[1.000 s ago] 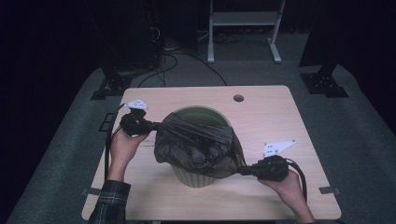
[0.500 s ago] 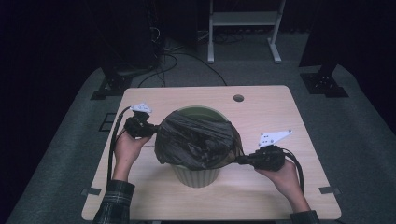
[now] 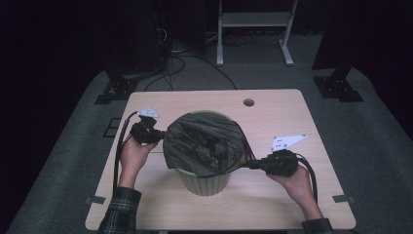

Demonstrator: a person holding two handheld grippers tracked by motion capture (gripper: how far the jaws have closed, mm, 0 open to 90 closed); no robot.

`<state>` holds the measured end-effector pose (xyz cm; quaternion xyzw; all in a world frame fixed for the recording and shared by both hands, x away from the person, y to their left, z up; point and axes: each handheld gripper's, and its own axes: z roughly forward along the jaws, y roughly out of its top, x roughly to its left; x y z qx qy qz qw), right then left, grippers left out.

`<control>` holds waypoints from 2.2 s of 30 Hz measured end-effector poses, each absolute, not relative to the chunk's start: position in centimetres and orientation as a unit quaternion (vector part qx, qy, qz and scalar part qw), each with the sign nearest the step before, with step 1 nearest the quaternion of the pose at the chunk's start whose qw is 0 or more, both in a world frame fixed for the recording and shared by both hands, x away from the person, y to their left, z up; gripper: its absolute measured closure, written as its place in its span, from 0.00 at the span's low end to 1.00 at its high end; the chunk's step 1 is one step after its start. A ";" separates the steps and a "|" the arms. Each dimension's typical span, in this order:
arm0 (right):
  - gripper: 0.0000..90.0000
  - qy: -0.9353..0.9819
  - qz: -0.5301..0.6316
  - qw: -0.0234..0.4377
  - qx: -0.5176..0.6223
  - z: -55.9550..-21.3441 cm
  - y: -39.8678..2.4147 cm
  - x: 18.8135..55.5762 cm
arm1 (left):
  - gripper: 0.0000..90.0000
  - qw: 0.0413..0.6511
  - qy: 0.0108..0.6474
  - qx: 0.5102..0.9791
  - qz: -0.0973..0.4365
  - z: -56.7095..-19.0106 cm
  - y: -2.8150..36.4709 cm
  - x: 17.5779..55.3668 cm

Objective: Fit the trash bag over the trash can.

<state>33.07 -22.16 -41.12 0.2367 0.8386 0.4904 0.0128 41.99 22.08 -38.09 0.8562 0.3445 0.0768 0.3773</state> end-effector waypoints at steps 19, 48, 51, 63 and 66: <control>1.00 0.841 0.472 0.002 0.265 -43.3 -23.3 33.2 | 1.00 0.388 0.322 0.858 0.100 -35.8 20.5 42.8; 1.00 0.839 0.499 0.013 0.215 -41.1 -21.1 32.3 | 1.00 0.355 0.358 0.863 0.034 -42.3 21.9 41.9; 1.00 0.843 0.495 -0.002 0.209 -41.6 -20.8 32.1 | 1.00 0.358 0.359 0.861 0.037 -42.4 22.2 41.7; 1.00 0.864 0.461 -0.050 0.195 -44.1 -19.5 31.4 | 1.00 0.365 0.343 0.864 0.042 -41.4 21.9 41.1; 1.00 0.869 0.452 -0.053 0.193 -44.4 -19.3 31.4 | 1.00 0.371 0.342 0.862 0.040 -41.3 21.9 40.9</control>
